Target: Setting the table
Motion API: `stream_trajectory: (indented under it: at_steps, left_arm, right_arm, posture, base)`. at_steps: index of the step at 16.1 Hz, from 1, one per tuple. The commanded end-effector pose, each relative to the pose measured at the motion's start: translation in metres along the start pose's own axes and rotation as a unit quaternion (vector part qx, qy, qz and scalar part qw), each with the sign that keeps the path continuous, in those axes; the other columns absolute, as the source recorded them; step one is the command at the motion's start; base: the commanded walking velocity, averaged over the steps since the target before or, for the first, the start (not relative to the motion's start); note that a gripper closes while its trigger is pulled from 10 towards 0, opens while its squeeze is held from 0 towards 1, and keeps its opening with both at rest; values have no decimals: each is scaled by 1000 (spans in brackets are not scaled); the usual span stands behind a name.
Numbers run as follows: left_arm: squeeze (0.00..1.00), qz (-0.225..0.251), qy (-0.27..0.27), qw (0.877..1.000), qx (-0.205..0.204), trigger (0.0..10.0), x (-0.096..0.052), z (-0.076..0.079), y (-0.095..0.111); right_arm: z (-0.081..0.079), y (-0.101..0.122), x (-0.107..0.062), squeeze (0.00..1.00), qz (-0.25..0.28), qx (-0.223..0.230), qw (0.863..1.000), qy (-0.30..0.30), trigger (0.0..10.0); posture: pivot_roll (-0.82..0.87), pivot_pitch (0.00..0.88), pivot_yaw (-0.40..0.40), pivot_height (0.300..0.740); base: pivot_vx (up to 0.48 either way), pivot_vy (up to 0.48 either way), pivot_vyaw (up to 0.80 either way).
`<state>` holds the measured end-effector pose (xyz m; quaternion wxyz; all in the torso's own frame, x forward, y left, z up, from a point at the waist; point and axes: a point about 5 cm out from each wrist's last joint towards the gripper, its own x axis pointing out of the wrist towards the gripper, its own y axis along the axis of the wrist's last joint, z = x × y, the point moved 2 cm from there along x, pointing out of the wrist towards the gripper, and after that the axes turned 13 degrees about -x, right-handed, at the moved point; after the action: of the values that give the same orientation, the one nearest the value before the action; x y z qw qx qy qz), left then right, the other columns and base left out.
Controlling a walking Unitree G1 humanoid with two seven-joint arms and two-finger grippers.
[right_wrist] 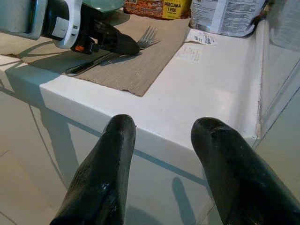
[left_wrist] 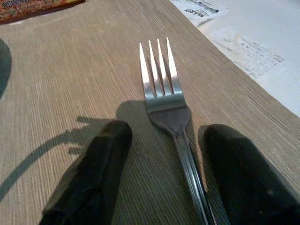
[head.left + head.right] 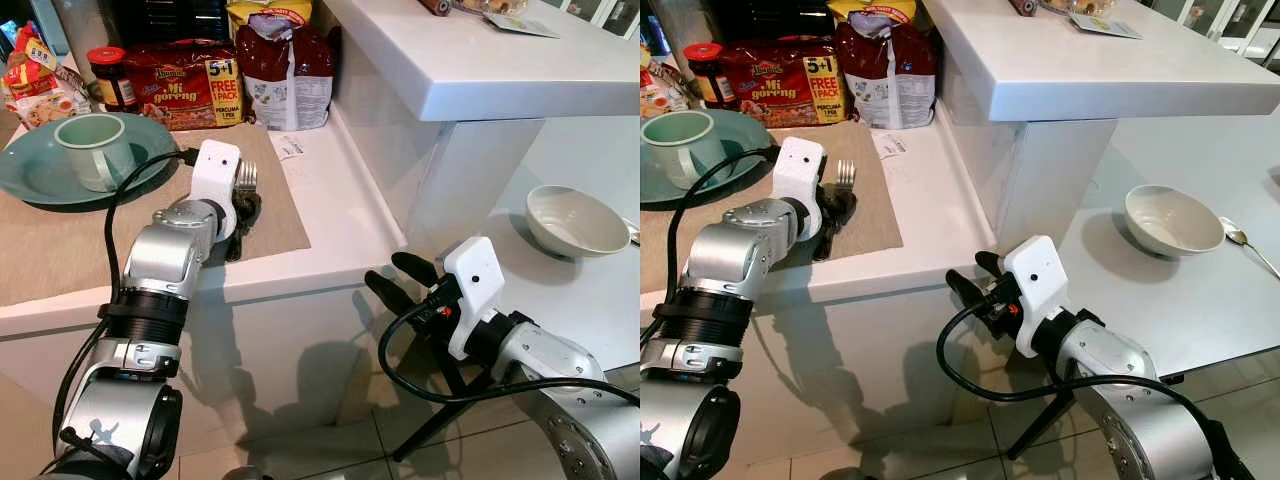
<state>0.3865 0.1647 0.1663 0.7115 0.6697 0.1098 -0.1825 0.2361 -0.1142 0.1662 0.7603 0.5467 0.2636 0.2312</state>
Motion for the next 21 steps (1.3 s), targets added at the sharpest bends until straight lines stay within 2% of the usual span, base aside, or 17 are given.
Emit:
stream_trajectory:
  at_steps: [1, 6, 21]
  left_arm:
    - [0, 8, -7, 1000, 4, 0, -1, 5, 8]
    - [0, 1, -20, 1000, 8, 0, -1, 10, 8]
    - [0, -18, -21, 1000, 14, 0, -1, 5, 4]
  right_arm:
    - [4, 1, -3, 0, -2, -4, 1000, -6, 10000]
    - [5, 1, -2, 0, -3, -6, 1000, -4, 10000]
    - [9, 0, 2, 0, -5, -21, 1000, -2, 10000]
  posture:
    - [-13, 0, -46, 740]
    - [-9, 0, -48, 740]
    - [-7, 0, -58, 740]
  base:
    - [0, 0, 0]
    - [0, 0, 0]
    - [0, 0, 0]
